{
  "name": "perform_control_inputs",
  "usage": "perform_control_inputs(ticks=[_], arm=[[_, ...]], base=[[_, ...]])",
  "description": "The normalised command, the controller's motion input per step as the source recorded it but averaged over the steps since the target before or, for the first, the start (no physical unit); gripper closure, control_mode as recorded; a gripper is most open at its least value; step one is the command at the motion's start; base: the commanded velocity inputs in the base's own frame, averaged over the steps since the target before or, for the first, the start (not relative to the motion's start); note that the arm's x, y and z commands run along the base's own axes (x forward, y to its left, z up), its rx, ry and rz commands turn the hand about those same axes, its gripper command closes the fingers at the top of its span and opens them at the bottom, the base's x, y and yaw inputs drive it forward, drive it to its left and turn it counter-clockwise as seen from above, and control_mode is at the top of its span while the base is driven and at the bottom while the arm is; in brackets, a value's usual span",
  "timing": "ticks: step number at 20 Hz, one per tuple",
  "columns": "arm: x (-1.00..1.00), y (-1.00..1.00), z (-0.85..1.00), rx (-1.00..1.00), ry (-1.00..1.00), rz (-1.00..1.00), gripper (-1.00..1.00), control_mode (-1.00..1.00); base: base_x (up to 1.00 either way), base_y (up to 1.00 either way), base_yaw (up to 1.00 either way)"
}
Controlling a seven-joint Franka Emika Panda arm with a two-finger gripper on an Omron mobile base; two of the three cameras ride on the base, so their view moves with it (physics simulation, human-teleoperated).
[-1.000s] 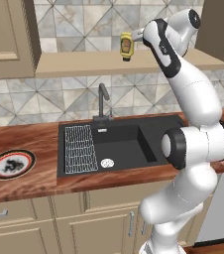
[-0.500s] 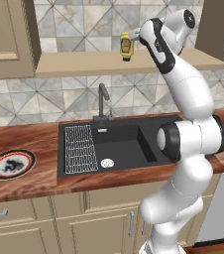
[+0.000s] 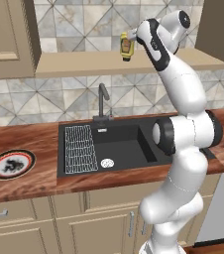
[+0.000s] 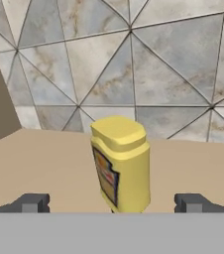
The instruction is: Move the hot dog bun to the plate on the dining table and place the condiment next to that plate. Then navigate to the fridge and take the sausage and place it on the plate as well.
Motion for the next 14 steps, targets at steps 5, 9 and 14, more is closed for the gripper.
perform_control_inputs(ticks=[5,9,14], arm=[[0.24,0.0,-0.06,0.0,0.01,0.0,-1.0,-1.0],[0.29,0.0,-0.04,0.0,0.0,0.0,-1.0,-1.0],[0.31,0.0,0.0,0.0,0.0,0.0,-1.0,-1.0]], base=[[0.0,0.0,0.0],[0.0,0.0,0.0],[0.0,0.0,0.0]])
